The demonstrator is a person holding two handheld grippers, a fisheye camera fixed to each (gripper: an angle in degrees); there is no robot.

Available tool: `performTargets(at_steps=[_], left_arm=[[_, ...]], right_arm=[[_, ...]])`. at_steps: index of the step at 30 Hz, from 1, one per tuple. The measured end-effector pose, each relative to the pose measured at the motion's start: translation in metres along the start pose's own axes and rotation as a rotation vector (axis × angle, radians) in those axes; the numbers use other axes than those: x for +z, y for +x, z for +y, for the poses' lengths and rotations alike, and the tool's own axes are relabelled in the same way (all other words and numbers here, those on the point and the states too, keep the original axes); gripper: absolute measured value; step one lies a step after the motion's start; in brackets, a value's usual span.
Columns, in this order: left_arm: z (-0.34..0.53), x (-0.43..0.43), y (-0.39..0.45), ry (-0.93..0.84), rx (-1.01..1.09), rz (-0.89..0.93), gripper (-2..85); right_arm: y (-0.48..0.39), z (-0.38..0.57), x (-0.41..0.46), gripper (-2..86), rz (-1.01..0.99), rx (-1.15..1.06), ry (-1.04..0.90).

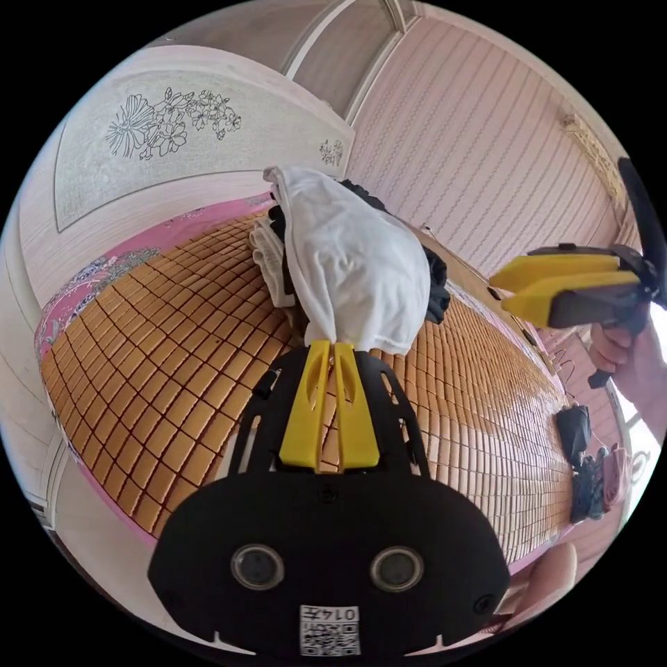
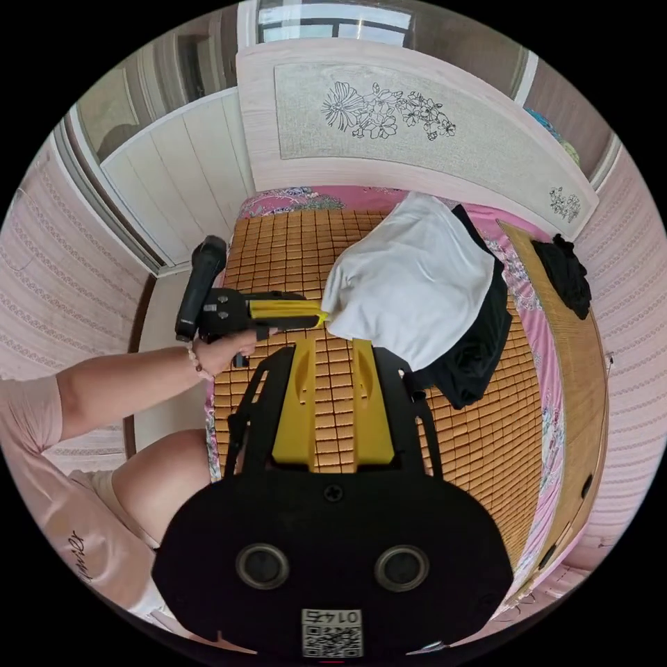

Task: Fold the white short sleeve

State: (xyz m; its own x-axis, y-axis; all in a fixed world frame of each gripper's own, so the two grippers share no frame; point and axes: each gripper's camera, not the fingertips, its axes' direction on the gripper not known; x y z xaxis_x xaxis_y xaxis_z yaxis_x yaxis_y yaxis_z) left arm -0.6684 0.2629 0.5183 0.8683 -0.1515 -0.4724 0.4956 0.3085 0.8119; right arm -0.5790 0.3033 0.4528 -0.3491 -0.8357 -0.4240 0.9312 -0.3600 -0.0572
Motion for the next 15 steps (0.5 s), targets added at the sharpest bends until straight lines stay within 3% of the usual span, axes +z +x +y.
performTargets(at_steps=[6,11,15], left_arm=[[0.009,-0.028,0.031,0.141,0.098,0.036,-1.0],[0.022,-0.040,0.051,0.164,0.240,-0.047,-1.0],[0.027,-0.048,0.050,0.200,0.234,-0.007,-1.0]], right_arm=[[0.009,-0.033,0.061,12.2,-0.013,0.066,-0.108],[0.041,-0.024,0.074,2.6,-0.093,0.136,-0.120],[0.060,0.000,0.073,0.8,-0.156,0.124,-0.080]])
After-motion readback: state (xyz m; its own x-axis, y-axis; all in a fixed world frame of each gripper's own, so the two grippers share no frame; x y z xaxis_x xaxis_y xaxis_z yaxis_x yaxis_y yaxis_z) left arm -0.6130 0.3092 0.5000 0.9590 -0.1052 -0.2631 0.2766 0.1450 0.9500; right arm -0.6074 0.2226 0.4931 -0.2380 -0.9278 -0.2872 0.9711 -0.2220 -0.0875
